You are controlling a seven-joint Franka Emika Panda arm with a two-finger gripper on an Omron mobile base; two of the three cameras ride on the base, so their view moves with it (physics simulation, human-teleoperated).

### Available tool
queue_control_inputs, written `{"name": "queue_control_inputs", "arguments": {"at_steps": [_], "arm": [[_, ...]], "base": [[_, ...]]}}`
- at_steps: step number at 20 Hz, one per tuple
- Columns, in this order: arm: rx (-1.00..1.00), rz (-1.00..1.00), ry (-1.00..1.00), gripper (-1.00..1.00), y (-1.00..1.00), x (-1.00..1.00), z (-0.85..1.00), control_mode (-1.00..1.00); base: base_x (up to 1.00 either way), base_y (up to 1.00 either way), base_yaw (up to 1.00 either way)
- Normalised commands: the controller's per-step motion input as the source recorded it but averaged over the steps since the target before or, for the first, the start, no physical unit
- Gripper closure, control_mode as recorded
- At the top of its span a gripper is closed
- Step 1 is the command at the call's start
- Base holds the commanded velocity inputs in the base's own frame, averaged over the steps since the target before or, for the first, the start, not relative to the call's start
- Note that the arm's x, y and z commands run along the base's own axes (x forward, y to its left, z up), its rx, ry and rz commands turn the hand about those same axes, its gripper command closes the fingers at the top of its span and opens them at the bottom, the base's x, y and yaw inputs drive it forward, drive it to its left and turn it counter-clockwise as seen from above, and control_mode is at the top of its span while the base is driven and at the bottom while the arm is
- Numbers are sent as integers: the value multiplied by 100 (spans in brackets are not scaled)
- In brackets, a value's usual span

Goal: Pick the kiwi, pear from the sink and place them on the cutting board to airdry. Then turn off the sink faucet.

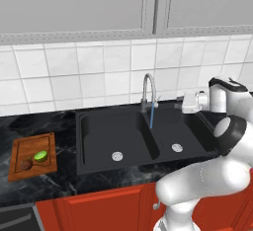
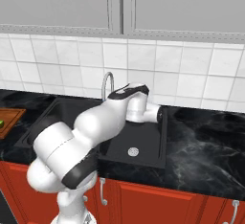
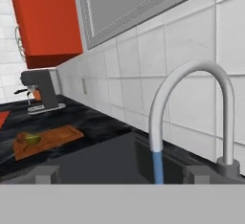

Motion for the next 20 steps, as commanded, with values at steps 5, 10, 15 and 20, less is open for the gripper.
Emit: {"name": "queue_control_inputs", "arguments": {"at_steps": [5,10,15,20], "arm": [[0,0,2,-100,-5,33,-20,-100],[0,1,4,-100,-3,35,-25,-100],[1,4,2,-100,-8,35,-16,-100],[2,5,1,-100,-15,32,-7,-100]], "base": [[0,0,0],[0,0,0],[0,0,0],[0,0,0]]}}
